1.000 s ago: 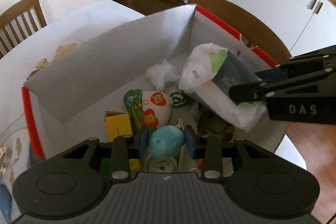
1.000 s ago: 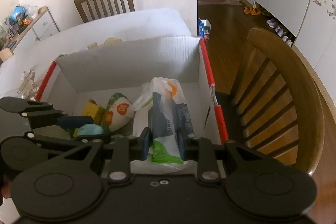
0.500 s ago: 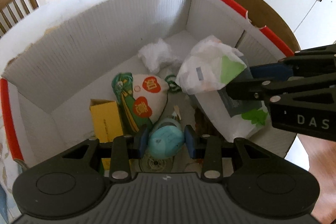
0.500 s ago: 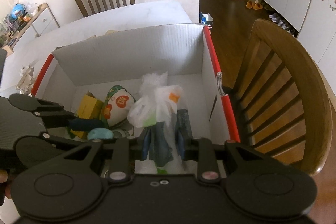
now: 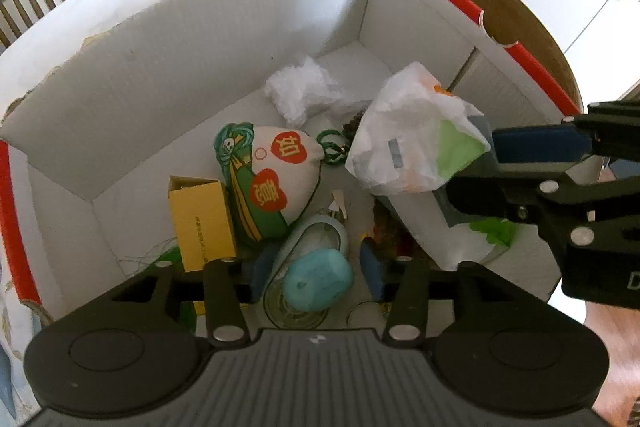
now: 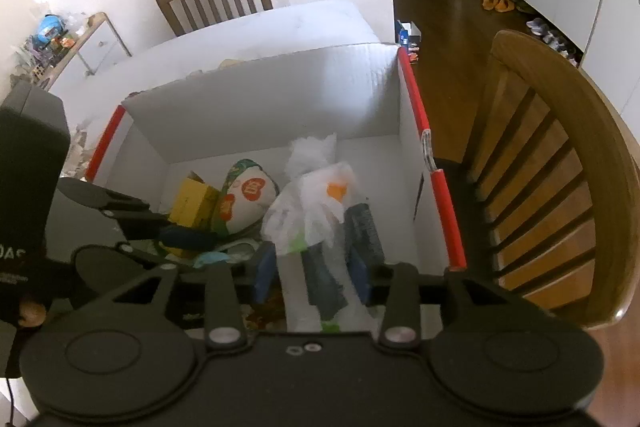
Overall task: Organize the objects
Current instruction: 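Open both tools to release the soap and plastic bag in the box, then move the left tool over the white cloth while the right approaches the silver foil bag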
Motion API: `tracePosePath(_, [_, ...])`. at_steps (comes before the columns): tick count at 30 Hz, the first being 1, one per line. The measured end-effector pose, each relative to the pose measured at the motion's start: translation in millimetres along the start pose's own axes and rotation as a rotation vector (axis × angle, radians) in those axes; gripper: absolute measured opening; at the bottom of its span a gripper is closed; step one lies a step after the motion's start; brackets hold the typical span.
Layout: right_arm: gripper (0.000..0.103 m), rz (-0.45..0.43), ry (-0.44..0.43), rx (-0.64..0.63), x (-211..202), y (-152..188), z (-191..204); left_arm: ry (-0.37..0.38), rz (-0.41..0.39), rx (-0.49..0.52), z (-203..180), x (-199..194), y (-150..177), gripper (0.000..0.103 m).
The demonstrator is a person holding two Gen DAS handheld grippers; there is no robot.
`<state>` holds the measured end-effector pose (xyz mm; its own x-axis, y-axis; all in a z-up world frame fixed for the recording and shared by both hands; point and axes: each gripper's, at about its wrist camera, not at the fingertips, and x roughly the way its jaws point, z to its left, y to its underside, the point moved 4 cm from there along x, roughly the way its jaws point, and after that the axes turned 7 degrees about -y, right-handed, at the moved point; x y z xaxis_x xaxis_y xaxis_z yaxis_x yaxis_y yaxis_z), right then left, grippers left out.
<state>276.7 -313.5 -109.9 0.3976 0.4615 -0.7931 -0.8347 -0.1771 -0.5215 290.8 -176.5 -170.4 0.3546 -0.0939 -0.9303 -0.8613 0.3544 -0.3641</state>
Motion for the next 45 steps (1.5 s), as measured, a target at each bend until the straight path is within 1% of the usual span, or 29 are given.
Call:
tracePosePath(2, [0.042, -0.004, -0.005, 0.004, -2, 0, 0, 0.0, -0.016, -0.008, 2, -5, 2, 0.058])
tracePosePath(5, [0.044, -0.011, -0.013, 0.006, -6, 0, 1, 0.008, -0.028, -0.026, 6, -11, 8, 0.062])
tracePosePath(10, [0.047, -0.022, -0.031, -0.003, -12, -1, 6, -0.015, -0.07, -0.03, 13, -27, 18, 0.062])
tracePosePath(13, [0.053, -0.033, -0.042, -0.011, -17, -2, 9, -0.019, -0.097, -0.057, 22, -38, 24, 0.062])
tracePosePath(14, [0.056, -0.039, -0.044, -0.013, -19, -2, 10, -0.018, -0.101, -0.068, 20, -38, 21, 0.063])
tracePosePath(15, [0.058, -0.044, -0.047, -0.015, -21, -2, 12, -0.017, -0.107, -0.078, 23, -42, 23, 0.066])
tracePosePath(17, [0.059, -0.052, -0.051, -0.022, -24, -3, 14, -0.017, -0.131, -0.09, 26, -50, 26, 0.07])
tracePosePath(19, [0.061, -0.06, -0.056, -0.025, -27, -4, 17, -0.018, -0.152, -0.107, 23, -62, 24, 0.07])
tracePosePath(22, [0.063, -0.072, -0.065, -0.03, -33, -4, 22, -0.015, -0.179, -0.132, 24, -70, 21, 0.07])
tracePosePath(23, [0.064, -0.077, -0.065, -0.032, -35, -4, 24, -0.019, -0.191, -0.137, 26, -76, 23, 0.072])
tracePosePath(25, [0.069, -0.089, -0.068, -0.036, -39, -4, 28, -0.045, -0.212, -0.149, 30, -84, 25, 0.078])
tracePosePath(26, [0.072, -0.094, -0.069, -0.037, -41, -4, 29, -0.059, -0.224, -0.157, 34, -92, 27, 0.079])
tracePosePath(30, [0.079, -0.104, -0.078, -0.048, -45, -4, 40, -0.079, -0.264, -0.208, 48, -108, 33, 0.08])
tracePosePath(33, [0.083, -0.11, -0.079, -0.06, -46, -3, 49, -0.09, -0.289, -0.245, 59, -118, 37, 0.08])
tracePosePath(37, [0.085, -0.125, -0.09, -0.074, -48, -3, 65, -0.102, -0.322, -0.279, 75, -133, 47, 0.083])
tracePosePath(39, [0.09, -0.138, -0.095, -0.09, -50, -3, 75, -0.112, -0.336, -0.291, 83, -141, 54, 0.084])
tracePosePath(44, [0.095, -0.171, -0.108, -0.096, -56, -10, 100, -0.086, -0.359, -0.312, 104, -157, 69, 0.084])
tracePosePath(45, [0.095, -0.176, -0.11, -0.1, -56, -11, 105, -0.084, -0.366, -0.317, 109, -160, 72, 0.087])
